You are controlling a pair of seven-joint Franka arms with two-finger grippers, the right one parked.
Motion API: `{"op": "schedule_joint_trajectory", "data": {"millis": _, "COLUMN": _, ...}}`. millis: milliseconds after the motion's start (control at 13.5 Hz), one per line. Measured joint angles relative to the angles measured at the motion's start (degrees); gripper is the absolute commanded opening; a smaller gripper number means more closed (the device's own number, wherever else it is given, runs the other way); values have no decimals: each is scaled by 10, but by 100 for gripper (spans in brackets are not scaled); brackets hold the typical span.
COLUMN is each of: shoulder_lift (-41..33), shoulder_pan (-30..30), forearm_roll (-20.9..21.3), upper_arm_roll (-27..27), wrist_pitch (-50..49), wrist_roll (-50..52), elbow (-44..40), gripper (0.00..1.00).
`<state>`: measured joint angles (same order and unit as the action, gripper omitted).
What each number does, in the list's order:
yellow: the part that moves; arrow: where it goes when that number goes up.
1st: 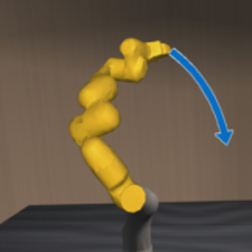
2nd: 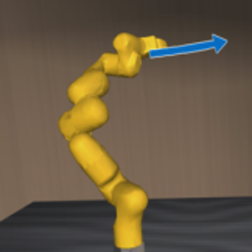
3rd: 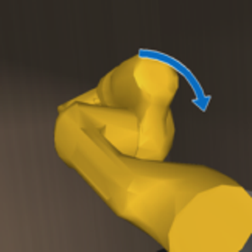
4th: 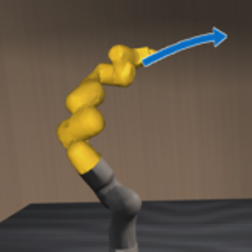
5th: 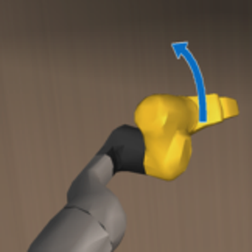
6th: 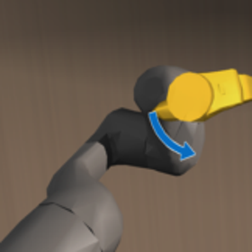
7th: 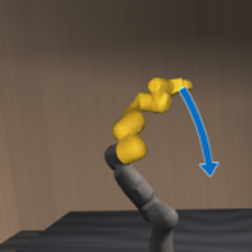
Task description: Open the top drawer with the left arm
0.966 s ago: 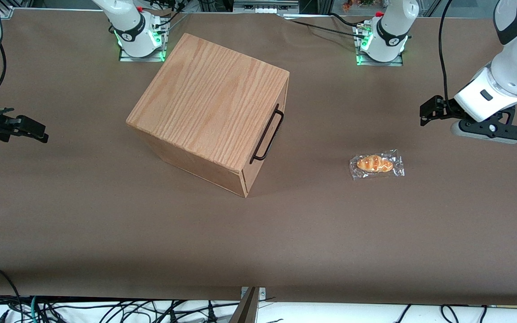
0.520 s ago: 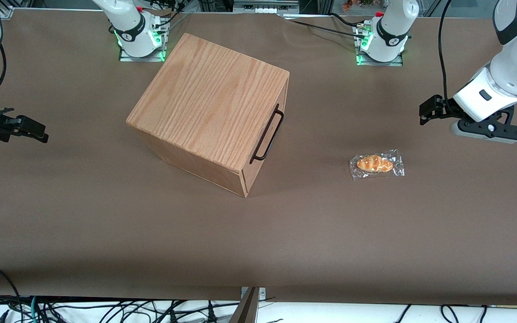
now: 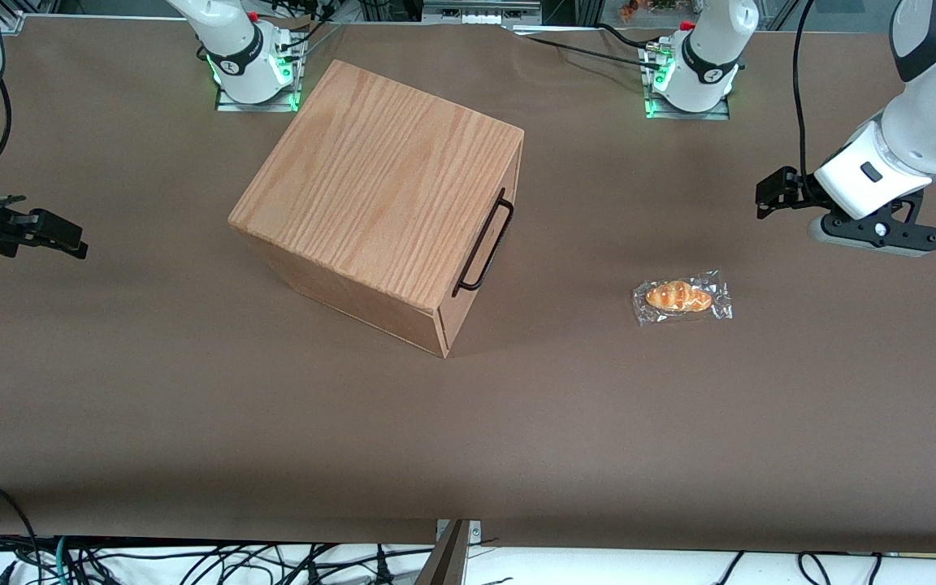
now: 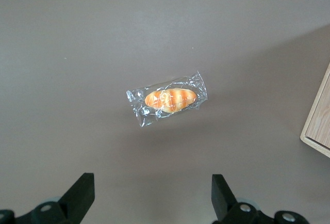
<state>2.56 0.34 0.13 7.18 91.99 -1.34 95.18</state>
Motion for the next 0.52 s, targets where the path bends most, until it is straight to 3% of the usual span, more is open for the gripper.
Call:
{"op": "schedule_joint_trajectory", "data": {"millis": 297, "shoulder_lift": 0, "shoulder_pan": 6, "forearm_roll": -1, "upper_arm_roll": 6, "wrist_pitch": 0, "wrist_roll": -1, "elbow": 0, "gripper": 100}}
{"op": "schedule_joint_trajectory", "data": {"millis": 520, "shoulder_lift": 12, "shoulder_pan": 25, "forearm_roll": -11, "upper_arm_roll": 42, "wrist_pitch": -1, "wrist_roll": 0, "elbow": 0, "gripper": 100}}
